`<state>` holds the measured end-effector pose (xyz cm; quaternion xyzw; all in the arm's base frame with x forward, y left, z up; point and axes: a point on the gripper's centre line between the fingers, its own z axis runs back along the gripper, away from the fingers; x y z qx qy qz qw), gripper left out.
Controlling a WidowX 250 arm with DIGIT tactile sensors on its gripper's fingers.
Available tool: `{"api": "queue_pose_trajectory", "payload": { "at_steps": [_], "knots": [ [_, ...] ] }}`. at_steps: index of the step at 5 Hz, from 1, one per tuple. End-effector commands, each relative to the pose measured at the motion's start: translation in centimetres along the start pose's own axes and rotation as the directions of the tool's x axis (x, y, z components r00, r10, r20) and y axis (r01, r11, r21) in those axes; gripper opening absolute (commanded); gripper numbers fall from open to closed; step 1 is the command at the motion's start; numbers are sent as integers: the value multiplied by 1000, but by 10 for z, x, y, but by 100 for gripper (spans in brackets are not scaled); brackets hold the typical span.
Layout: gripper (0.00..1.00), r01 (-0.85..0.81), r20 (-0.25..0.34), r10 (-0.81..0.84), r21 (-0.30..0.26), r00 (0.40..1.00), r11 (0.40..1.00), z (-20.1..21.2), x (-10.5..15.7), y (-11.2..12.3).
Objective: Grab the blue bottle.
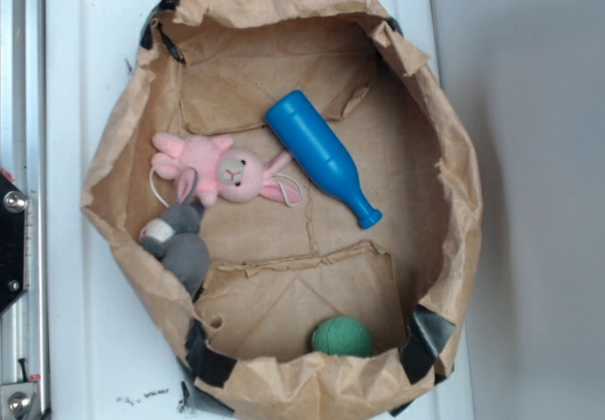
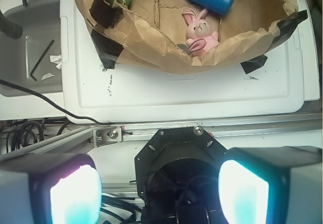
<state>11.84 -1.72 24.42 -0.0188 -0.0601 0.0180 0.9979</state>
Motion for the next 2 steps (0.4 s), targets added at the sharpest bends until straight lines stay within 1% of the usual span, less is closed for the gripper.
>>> {"api": "queue_pose_trajectory", "payload": {
  "at_steps": [1, 2],
  "knots": [
    [100, 0, 0, 0, 0, 1000, 1000, 0, 0, 0],
    [100, 37, -24, -37, 16, 999, 999, -14, 32, -10]
  ]
}}
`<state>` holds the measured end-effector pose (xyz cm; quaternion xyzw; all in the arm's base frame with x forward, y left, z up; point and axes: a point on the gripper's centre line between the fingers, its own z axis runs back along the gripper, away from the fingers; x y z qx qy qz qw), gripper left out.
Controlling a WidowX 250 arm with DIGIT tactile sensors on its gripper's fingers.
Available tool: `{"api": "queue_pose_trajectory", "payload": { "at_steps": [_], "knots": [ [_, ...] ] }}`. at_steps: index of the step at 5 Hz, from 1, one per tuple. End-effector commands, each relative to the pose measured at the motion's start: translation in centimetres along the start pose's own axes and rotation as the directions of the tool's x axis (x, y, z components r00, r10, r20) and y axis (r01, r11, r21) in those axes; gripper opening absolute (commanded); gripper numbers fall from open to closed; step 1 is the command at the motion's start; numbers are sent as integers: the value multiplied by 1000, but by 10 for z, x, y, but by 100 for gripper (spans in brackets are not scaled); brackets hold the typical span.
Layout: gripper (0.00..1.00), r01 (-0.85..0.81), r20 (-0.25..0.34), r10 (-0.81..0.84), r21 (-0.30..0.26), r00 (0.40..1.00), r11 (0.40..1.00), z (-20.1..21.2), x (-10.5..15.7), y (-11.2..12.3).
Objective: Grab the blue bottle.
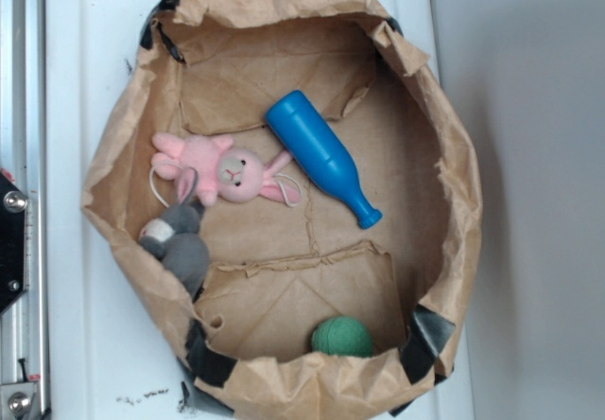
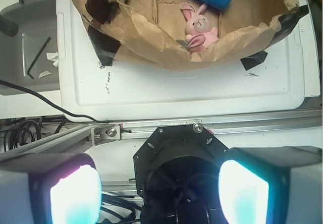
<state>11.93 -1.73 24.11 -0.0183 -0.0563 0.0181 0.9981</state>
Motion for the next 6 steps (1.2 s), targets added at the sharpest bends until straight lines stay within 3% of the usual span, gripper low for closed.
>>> {"api": "queue_pose_trajectory", "payload": {
  "at_steps": [1, 2, 3, 4, 5, 6],
  "knots": [
    [100, 89, -27, -89, -11, 996, 996, -19, 43, -14],
    [100, 211, 21, -211, 10, 977, 977, -28, 67, -17],
    [100, 324, 58, -322, -31, 945, 945, -33, 88, -9],
    [100, 463, 95, -458, -27, 884, 886, -30, 115, 6],
    [100, 464, 66, -460, -53, 885, 884, -32, 136, 39],
    [100, 502, 100, -495, -76, 863, 861, -40, 159, 52]
  ]
}}
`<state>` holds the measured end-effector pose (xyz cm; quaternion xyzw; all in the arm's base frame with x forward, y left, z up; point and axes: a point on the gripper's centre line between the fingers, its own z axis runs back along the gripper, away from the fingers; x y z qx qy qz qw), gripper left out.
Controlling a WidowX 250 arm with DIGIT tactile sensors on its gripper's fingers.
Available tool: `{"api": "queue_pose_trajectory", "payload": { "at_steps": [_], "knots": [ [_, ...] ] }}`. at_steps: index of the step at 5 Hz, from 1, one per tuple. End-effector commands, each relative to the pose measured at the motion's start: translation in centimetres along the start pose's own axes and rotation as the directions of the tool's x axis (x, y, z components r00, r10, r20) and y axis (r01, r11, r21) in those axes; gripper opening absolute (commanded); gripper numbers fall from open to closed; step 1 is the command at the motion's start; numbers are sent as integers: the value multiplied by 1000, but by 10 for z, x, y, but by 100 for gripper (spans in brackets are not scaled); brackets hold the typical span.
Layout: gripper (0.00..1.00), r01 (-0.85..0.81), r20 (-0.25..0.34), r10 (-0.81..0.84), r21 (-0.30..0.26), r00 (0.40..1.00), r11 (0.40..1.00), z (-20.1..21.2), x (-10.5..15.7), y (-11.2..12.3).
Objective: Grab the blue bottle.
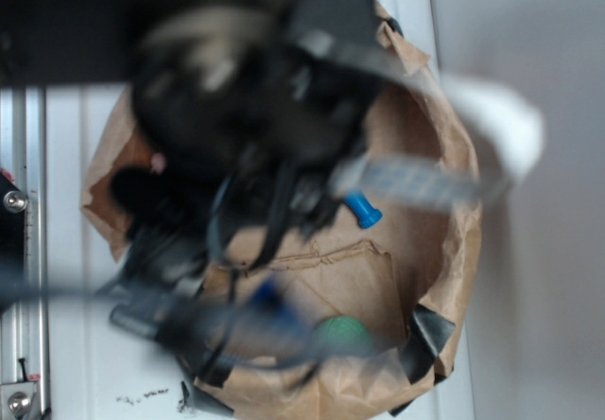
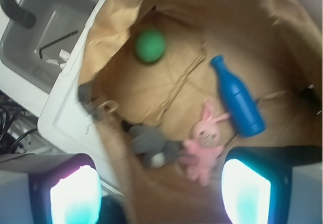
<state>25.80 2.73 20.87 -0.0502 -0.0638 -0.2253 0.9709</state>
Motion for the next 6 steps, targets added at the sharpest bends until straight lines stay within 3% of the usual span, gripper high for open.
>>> {"api": "queue_pose_trajectory", "payload": {
  "at_steps": [1, 3, 4, 5, 6],
  "knots": [
    [100, 40, 67, -40, 10, 997, 999, 8, 16, 20],
    [100, 40, 67, -40, 10, 997, 999, 8, 16, 20],
    [100, 92, 80, -93, 6, 992, 996, -10, 14, 15],
    [100, 139, 66, -142, 44, 988, 989, -44, 20, 9],
    [100, 147, -7, -147, 70, 989, 987, -85, 20, 14]
  ]
}}
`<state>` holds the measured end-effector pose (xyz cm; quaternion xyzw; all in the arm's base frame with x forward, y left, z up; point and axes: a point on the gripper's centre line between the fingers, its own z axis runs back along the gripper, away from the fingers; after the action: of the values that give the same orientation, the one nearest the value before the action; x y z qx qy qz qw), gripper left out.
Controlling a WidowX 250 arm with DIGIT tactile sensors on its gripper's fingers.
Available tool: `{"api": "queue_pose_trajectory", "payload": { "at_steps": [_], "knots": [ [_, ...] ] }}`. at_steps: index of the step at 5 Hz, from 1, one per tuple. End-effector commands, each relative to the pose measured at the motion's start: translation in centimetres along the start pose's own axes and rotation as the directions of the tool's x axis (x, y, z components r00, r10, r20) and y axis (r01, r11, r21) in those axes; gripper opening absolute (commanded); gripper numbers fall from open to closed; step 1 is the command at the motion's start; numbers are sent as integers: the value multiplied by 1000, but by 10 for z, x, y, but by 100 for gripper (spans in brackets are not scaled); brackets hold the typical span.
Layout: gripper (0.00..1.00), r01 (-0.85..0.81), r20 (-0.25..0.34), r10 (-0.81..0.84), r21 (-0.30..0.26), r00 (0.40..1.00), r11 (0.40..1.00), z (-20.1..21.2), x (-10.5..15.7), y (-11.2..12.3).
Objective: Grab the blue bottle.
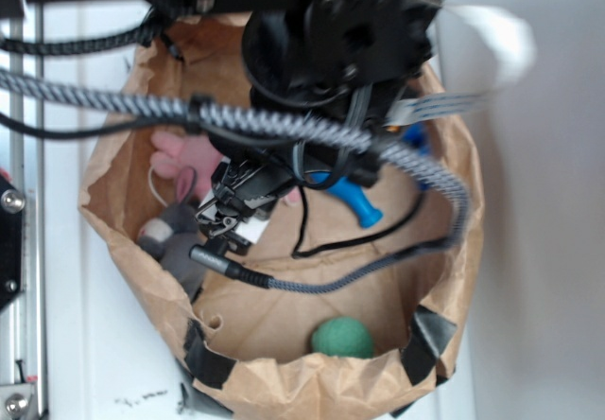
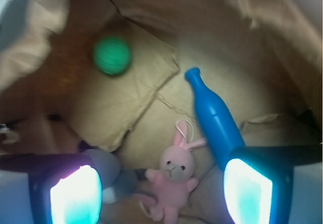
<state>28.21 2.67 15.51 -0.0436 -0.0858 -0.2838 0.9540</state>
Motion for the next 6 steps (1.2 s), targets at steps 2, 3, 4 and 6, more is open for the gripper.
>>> {"api": "queue_pose_trajectory", "payload": {
  "at_steps": [2, 3, 4, 6],
  "knots": [
    [100, 40, -83, -29, 140, 996, 989, -69, 12, 16],
    [100, 63, -25, -59, 172, 998, 983, -62, 9, 23],
    [100, 87, -9, -87, 200, 996, 976, -61, 8, 25],
    [100, 96, 11, -101, 219, 995, 971, -76, 8, 38]
  ]
}}
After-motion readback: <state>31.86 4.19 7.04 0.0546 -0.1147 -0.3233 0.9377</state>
